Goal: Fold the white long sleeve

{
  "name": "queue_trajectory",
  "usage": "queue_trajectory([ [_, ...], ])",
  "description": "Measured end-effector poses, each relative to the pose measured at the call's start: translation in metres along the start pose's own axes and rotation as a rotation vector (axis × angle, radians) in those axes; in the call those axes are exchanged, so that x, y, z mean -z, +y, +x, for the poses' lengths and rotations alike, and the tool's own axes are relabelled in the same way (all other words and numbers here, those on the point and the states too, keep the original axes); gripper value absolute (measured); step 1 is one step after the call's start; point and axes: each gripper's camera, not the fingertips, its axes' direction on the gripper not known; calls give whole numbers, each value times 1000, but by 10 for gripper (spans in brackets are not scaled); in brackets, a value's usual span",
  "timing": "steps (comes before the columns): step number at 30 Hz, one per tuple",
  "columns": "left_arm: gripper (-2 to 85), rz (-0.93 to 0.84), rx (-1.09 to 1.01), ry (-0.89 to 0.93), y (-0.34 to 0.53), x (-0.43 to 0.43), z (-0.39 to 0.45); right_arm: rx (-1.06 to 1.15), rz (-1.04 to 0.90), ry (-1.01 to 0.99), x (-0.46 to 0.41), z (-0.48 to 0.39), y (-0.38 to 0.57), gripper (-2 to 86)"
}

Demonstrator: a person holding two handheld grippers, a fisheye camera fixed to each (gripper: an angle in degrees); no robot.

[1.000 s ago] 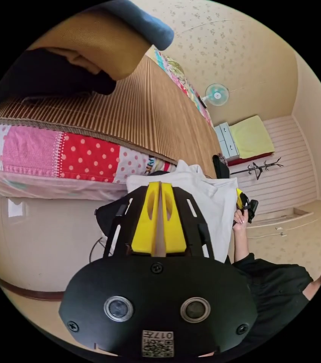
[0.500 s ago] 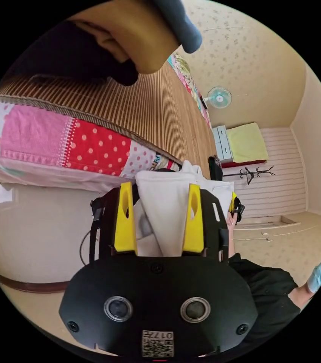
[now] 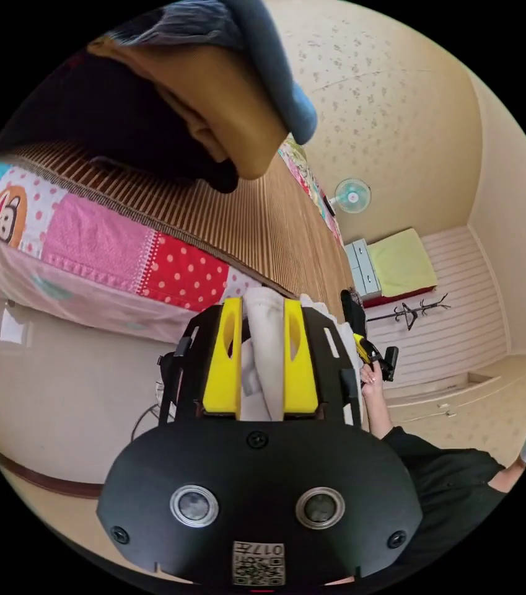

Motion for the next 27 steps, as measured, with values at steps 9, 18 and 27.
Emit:
queue_trajectory([
  [9,229,-173,91,220,46,80,-47,169,-5,145,6,-75,3,76],
  [18,175,-492,170,548,90,69,-97,443,-240,-93,-58,-161,-9,74],
  [27,72,-420,103,618,98,87,-120,382,-342,-332,-87,-144,-15,84],
])
